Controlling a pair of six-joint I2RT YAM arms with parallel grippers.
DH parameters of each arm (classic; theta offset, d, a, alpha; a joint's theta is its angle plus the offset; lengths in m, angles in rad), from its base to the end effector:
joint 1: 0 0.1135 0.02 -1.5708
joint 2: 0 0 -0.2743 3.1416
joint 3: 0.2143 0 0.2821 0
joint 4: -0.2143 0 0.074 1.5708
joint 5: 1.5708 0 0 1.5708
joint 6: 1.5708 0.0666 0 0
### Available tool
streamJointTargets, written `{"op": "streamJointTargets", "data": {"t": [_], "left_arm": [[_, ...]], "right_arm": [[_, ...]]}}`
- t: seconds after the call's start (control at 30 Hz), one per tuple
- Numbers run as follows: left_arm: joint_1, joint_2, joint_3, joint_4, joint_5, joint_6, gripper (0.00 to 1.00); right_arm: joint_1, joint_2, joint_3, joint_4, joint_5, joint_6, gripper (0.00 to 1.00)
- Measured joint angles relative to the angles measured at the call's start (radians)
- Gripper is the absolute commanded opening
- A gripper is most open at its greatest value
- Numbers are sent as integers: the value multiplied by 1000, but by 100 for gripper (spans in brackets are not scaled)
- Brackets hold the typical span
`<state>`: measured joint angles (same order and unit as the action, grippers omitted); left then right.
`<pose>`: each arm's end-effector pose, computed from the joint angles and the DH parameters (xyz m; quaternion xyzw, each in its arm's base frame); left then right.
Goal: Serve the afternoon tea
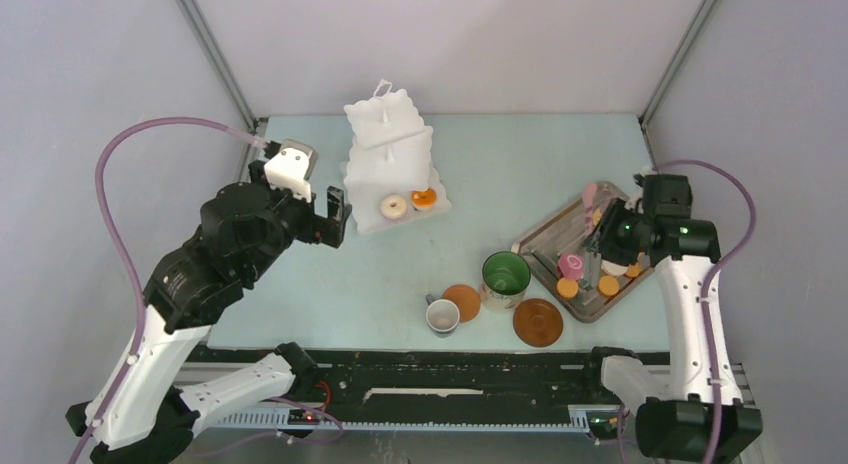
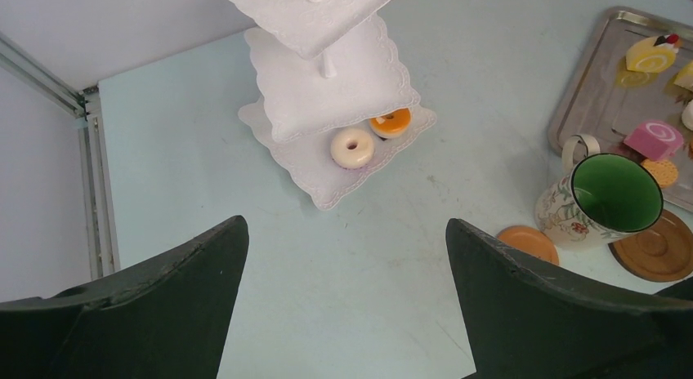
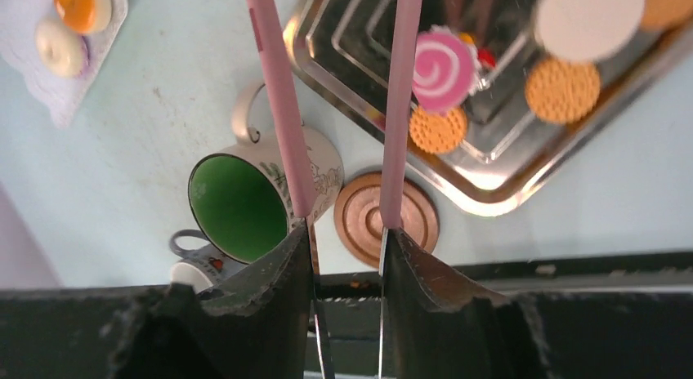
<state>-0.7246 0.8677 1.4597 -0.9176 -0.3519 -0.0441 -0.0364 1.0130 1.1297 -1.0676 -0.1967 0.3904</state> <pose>0.1404 -0.0937 0.4827 0.1707 0.7880 -0.0835 0.5856 0.2229 0.0049 0.3245 0.1715 0.9326 0.1455 0.2823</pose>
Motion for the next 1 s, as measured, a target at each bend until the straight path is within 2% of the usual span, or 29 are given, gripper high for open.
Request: {"op": "streamJointTargets", "data": {"t": [0.07, 0.23, 0.47, 0.6, 1.0], "left_arm": [[0, 0, -8, 10, 0, 0, 98], [0, -4, -27, 34, -1, 2, 98], [0, -15, -53, 42, -22, 19, 98], [0, -20, -62, 41, -37, 36, 98], [1, -31, -105, 46, -57, 54, 98]], "right_arm": [[-106, 0, -21, -39, -60, 24, 37], [-281, 19, -44, -133, -169, 51, 37], [-526, 92, -45, -207, -216, 6, 37], [-550, 166, -49, -219, -211, -21, 40], [-676, 239, -63, -267, -213, -33, 44]]}}
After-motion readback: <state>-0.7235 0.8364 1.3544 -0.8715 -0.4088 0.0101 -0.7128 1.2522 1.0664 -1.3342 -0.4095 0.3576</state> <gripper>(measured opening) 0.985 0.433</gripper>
